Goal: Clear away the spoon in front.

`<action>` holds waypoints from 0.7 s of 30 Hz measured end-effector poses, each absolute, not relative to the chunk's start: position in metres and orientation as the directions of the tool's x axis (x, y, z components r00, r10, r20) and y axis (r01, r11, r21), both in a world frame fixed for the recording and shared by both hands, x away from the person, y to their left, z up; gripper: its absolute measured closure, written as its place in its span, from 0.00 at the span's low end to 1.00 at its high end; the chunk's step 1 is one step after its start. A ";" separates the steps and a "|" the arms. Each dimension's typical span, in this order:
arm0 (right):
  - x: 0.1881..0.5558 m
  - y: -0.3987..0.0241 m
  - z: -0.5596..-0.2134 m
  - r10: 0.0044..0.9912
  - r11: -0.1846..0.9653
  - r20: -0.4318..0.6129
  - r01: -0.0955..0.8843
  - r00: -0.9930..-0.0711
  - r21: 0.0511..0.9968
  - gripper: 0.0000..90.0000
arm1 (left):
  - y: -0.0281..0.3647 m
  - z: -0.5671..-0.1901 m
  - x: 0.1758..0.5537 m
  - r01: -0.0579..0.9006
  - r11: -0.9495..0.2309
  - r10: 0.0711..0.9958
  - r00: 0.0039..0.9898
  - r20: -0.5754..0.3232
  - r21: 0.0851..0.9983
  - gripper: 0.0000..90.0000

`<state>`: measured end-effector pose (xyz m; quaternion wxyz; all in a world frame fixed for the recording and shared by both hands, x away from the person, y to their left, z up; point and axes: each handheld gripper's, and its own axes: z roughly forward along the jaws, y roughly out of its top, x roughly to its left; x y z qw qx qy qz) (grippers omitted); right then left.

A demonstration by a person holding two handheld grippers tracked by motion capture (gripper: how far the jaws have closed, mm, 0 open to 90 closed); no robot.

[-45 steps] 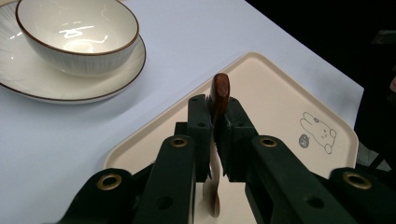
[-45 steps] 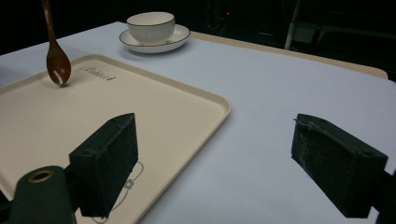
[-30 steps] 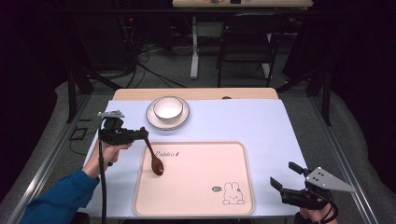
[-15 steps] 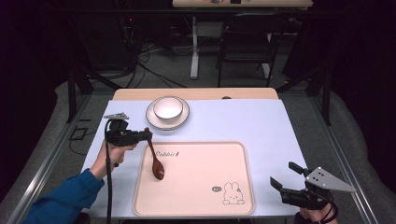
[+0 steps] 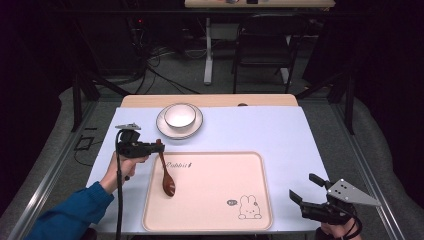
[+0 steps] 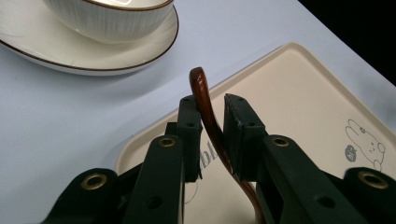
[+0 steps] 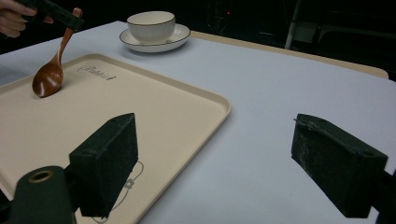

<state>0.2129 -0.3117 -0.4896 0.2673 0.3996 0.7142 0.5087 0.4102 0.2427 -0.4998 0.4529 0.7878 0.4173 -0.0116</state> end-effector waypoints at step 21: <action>0.212 -0.312 -0.490 0.842 0.163 0.024 0.296 -0.538 0.941 0.15 | 0.241 -0.512 0.411 0.700 -0.199 0.667 0.609 -0.429 0.685 0.86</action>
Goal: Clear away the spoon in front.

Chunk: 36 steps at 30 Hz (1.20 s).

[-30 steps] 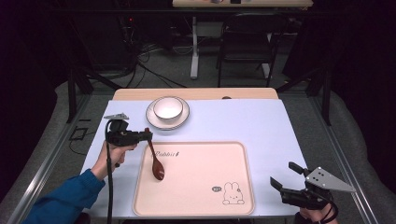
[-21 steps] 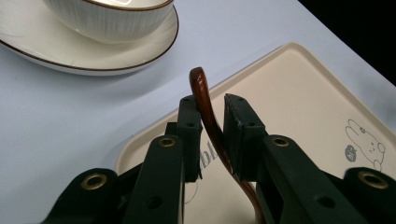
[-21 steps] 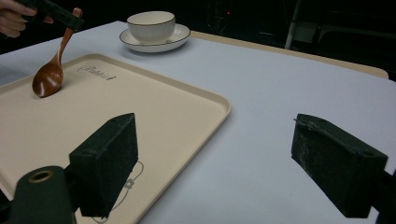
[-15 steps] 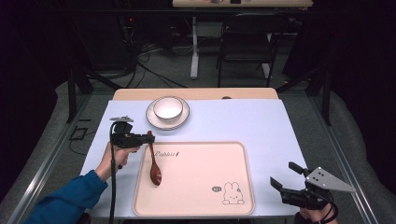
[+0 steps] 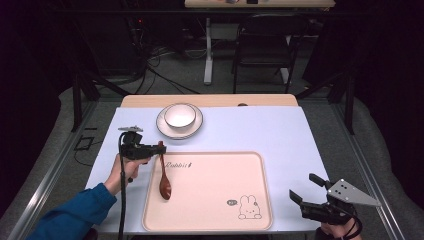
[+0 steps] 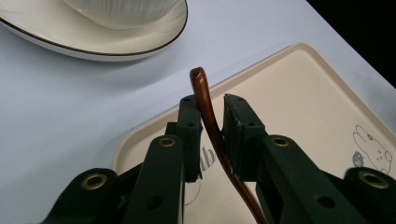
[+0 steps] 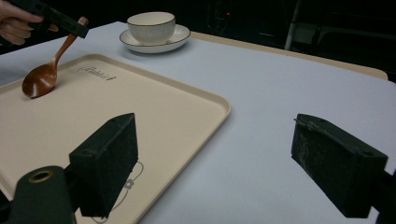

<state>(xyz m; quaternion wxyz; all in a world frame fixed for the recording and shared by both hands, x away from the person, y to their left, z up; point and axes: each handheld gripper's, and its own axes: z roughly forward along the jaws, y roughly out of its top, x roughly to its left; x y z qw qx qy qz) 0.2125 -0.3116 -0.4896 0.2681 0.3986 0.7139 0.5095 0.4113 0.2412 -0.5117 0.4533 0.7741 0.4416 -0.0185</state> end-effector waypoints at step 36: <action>0.212 -0.312 -0.489 0.843 0.165 0.019 0.293 -0.538 0.942 0.15 | 0.232 -0.542 0.402 0.748 -0.309 0.733 0.581 -0.354 0.588 0.80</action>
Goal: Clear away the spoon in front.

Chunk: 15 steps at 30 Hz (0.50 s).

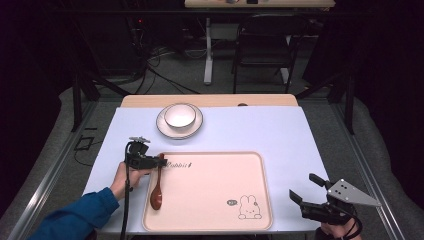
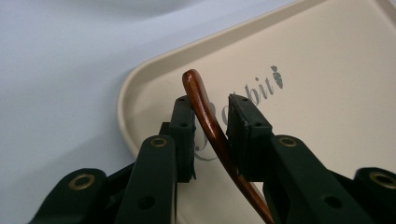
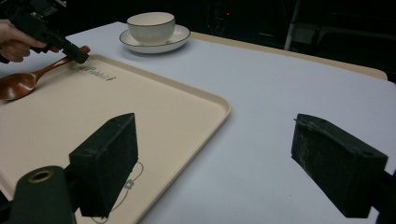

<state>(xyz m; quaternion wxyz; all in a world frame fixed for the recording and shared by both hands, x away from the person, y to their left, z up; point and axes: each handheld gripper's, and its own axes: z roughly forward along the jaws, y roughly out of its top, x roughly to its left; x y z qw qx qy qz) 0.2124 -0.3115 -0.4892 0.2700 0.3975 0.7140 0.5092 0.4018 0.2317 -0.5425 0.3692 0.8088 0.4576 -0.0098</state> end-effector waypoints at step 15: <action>0.213 -0.311 -0.489 0.842 0.165 0.020 0.293 -0.539 0.942 0.15 | 0.225 -0.545 0.399 0.733 -0.362 0.733 0.605 -0.309 0.575 0.75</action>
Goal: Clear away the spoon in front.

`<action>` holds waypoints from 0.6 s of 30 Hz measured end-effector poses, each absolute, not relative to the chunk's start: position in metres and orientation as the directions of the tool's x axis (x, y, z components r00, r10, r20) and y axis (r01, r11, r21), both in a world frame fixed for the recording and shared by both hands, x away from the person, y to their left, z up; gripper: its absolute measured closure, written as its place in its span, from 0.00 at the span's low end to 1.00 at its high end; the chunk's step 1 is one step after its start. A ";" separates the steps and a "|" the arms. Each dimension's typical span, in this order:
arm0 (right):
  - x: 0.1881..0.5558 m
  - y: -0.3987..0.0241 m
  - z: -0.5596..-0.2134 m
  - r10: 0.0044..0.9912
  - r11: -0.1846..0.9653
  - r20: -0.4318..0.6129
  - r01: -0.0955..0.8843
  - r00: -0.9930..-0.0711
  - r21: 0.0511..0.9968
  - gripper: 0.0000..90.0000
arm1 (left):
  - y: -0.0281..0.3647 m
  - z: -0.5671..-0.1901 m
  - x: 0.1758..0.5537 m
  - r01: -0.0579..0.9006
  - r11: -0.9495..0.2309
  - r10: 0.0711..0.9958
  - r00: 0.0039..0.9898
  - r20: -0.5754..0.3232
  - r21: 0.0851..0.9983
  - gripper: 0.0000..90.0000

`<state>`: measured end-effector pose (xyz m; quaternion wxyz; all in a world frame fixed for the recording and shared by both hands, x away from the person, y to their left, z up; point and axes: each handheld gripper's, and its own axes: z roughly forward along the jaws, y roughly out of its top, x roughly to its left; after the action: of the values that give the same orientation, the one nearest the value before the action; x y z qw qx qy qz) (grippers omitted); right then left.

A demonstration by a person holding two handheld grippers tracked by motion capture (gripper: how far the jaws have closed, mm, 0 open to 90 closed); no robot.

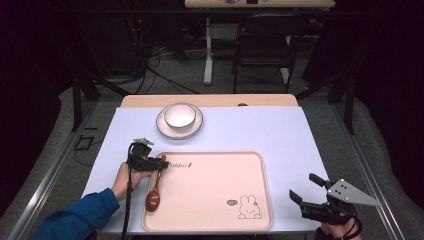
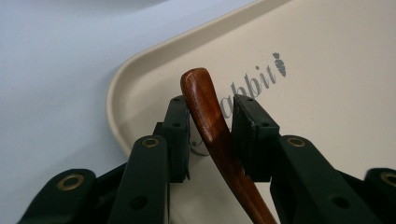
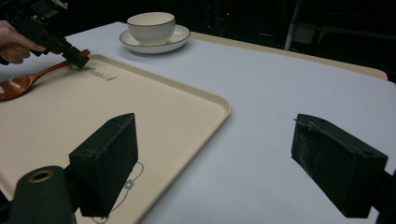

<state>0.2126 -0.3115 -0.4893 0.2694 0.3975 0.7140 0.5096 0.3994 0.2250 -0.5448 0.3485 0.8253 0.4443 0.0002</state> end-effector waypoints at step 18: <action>0.213 -0.311 -0.489 0.842 0.165 0.020 0.293 -0.539 0.942 0.15 | 0.221 -0.537 0.395 0.690 -0.401 0.728 0.639 -0.248 0.603 0.28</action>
<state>0.2126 -0.3114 -0.4893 0.2694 0.3972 0.7141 0.5096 0.3955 0.2206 -0.5368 0.3466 0.8364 0.4237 0.0274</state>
